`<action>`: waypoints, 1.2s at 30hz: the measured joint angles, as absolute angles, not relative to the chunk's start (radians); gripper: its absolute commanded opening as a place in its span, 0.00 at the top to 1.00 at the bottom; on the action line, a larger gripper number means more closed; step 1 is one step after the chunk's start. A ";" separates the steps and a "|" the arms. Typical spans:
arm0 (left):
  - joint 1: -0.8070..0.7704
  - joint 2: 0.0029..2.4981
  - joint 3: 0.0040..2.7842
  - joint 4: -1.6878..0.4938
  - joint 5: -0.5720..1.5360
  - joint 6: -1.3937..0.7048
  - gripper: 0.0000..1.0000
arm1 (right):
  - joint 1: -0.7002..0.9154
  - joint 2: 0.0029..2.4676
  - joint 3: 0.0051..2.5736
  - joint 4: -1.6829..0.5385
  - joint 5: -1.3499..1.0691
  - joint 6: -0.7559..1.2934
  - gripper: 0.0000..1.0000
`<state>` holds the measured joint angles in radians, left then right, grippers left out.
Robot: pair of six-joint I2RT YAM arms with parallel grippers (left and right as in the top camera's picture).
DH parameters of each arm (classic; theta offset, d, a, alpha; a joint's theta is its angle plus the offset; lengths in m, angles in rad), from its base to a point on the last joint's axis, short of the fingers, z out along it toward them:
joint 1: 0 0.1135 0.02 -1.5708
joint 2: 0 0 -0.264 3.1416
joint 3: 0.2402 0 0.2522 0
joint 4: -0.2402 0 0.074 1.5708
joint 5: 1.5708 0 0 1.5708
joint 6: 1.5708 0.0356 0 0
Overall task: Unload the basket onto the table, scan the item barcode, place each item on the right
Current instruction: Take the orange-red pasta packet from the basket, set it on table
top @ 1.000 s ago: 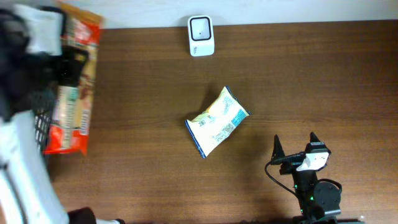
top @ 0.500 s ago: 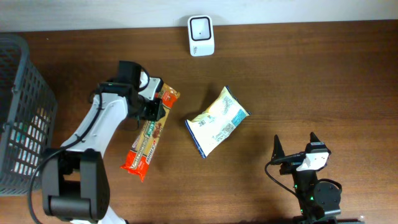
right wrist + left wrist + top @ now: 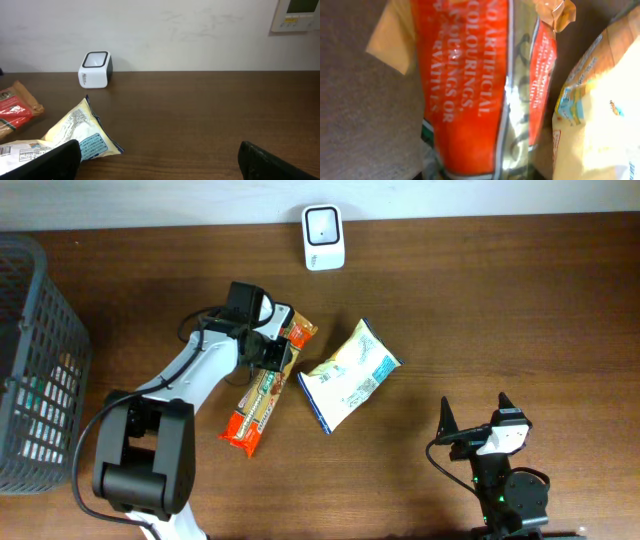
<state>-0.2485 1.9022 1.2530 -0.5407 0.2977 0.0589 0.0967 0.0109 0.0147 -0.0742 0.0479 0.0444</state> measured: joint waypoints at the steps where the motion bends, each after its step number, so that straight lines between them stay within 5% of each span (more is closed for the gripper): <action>1: -0.244 1.902 1.255 -0.529 0.299 0.061 0.01 | 0.097 0.011 0.015 -0.074 0.048 0.045 0.01; 8: -0.078 1.858 1.932 -0.877 0.209 0.155 0.01 | 0.097 0.011 0.015 -0.074 0.048 0.045 0.01; 12: 0.167 1.691 2.208 -0.978 -0.017 0.179 0.01 | 0.097 0.011 0.015 -0.074 0.048 0.045 0.01; 18: 0.739 1.731 2.127 -1.098 -0.128 0.060 0.01 | 0.097 0.010 0.015 -0.074 0.048 0.045 0.01; 24: 0.793 1.957 1.891 -0.969 -0.089 0.179 0.01 | 0.097 0.010 0.015 -0.074 0.047 0.045 0.01; 30: 0.793 2.120 1.882 -0.964 -0.011 0.334 0.23 | 0.097 0.010 0.015 -0.074 0.048 0.045 0.01; 33: 0.793 2.137 1.834 -0.945 -0.006 0.365 0.26 | 0.097 0.010 0.015 -0.074 0.048 0.045 0.01; 35: 0.793 2.165 1.823 -0.937 0.024 0.376 0.42 | 0.097 0.010 0.015 -0.074 0.048 0.045 0.01; 36: 0.793 2.179 1.823 -0.937 0.039 0.380 0.59 | 0.097 0.010 0.015 -0.074 0.048 0.045 0.01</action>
<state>0.7925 2.1792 1.8229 -0.9375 0.0391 0.3798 0.0967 0.0101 0.0147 -0.0742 0.0479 0.0452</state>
